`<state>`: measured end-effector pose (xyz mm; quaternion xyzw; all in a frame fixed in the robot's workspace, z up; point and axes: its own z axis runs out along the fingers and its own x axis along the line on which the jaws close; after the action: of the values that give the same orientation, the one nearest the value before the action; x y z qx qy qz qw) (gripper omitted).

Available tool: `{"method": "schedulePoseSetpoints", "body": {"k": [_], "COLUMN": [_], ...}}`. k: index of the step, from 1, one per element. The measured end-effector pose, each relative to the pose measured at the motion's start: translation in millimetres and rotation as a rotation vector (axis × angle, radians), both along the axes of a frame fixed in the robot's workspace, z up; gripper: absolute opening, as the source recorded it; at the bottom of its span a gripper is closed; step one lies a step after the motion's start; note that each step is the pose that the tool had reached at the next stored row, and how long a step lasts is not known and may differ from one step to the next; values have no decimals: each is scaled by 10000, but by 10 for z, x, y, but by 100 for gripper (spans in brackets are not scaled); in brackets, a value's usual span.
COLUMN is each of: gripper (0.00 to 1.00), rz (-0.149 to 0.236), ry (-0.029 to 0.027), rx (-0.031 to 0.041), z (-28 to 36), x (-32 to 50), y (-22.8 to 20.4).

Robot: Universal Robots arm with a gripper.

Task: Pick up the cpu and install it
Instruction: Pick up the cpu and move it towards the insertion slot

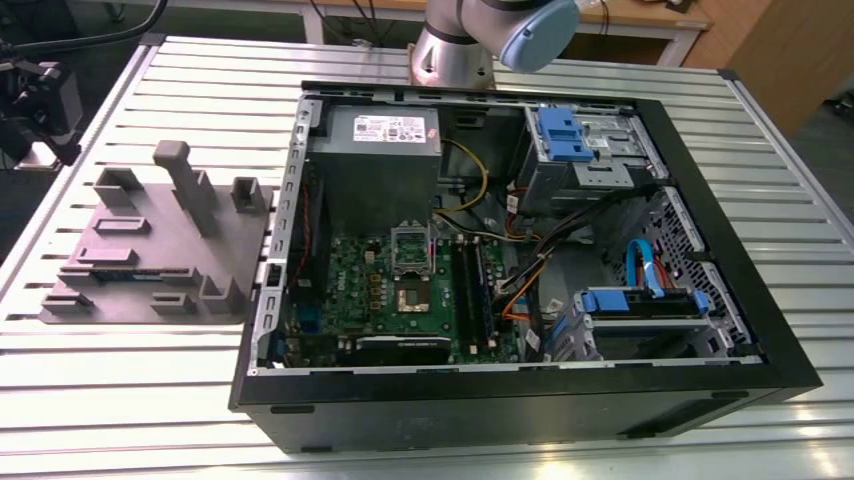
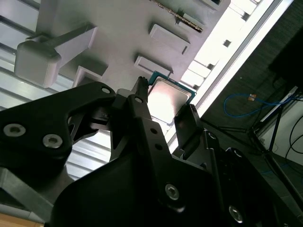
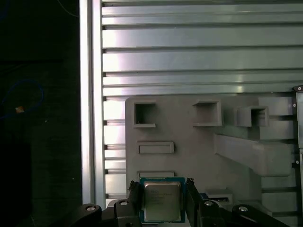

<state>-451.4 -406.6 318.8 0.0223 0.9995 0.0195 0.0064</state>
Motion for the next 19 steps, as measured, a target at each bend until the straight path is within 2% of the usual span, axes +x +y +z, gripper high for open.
{"method": "schedulePoseSetpoints", "body": {"k": [3, 19], "gripper": [47, 47], "rz": [0, 0], "ry": [0, 1], "rx": [-26, -44], "z": [22, 53], "x": [0, 0], "y": [3, 7]}}
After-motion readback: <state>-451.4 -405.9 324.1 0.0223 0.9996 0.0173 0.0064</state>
